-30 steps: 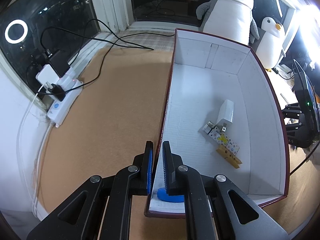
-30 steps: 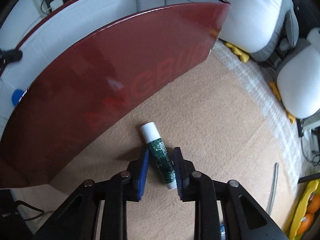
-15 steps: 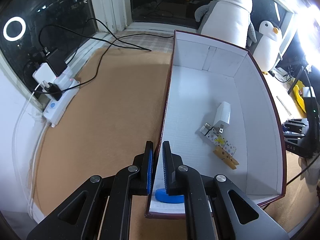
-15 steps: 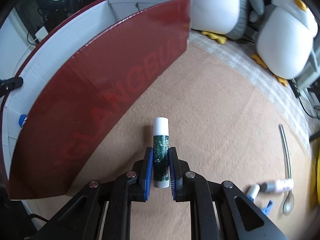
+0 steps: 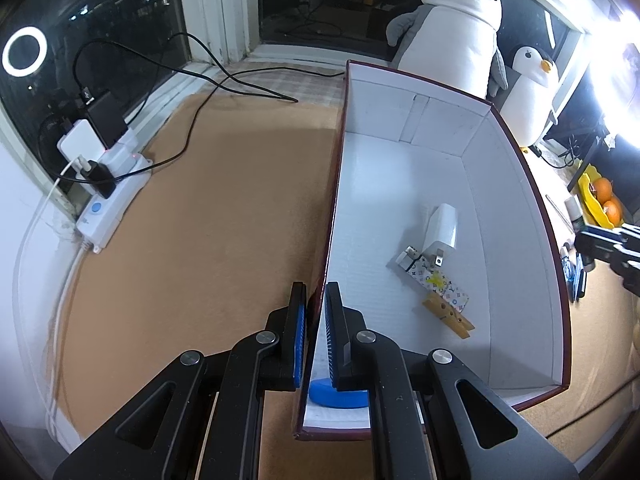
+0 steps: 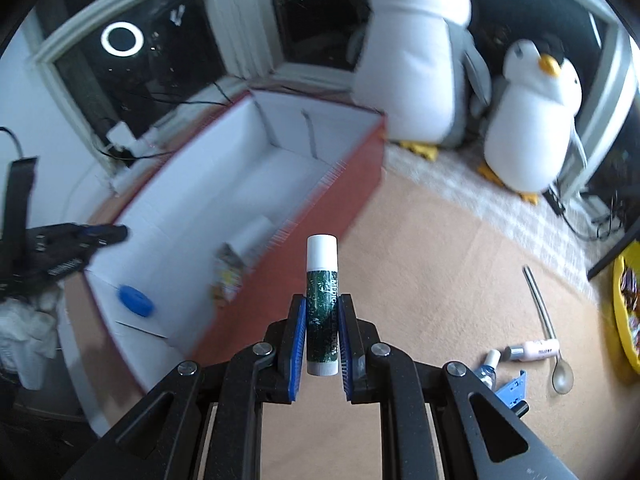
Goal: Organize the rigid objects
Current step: 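Carry the glue stick into the box and release it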
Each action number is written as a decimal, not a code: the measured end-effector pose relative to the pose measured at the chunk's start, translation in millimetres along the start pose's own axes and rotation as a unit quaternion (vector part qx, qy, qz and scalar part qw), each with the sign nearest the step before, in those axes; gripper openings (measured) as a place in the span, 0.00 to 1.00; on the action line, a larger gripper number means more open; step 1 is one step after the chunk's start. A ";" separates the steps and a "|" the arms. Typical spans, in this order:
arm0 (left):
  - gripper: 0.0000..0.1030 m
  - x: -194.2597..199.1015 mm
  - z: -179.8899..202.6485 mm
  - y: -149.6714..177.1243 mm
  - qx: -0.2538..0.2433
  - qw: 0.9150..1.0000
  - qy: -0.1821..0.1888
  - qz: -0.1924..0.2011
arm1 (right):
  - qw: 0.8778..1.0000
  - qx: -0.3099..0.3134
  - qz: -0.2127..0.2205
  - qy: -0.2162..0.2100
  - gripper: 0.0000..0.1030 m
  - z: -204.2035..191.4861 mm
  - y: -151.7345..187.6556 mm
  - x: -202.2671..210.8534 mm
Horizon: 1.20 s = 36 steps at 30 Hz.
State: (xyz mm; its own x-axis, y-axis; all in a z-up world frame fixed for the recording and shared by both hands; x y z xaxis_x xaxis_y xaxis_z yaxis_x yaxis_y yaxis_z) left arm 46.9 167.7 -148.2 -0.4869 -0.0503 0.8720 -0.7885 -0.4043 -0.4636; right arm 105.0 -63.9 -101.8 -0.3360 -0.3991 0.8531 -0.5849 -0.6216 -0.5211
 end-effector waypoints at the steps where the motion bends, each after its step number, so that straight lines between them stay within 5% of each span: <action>1: 0.08 -0.3 -0.6 0.0 0.001 1.000 0.002 0.000 | 1.000 0.002 0.003 -0.005 0.13 -5.8 -5.8 -0.2; 17: 0.08 -1.1 -7.0 2.9 0.010 1.000 0.019 0.001 | 0.997 0.033 -0.015 -0.064 0.13 -95.1 -29.6 -29.6; 36: 0.08 -0.4 -5.6 2.8 0.011 1.000 0.025 0.003 | 0.996 0.039 -0.049 -0.063 0.13 -111.8 -30.3 -64.1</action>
State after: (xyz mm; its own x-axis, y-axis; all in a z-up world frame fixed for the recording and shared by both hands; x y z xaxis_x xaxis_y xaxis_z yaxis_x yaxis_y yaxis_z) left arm 42.8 171.7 -150.7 -0.5094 -0.0079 0.8605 -0.7776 -0.4240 -0.4643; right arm 61.7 55.9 -138.0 -0.1816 -0.4122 0.8928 -0.5493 -0.7106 -0.4398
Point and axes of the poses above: each gripper's, at about its wrist camera, not at the fingertips, and x roughly against the way its jaws point, z to its right, y to its underside, the point moved 3 cm from there along -x, roughly the way its jaws point, and after that the axes turned 11 degrees about x, right-handed, at the moved point
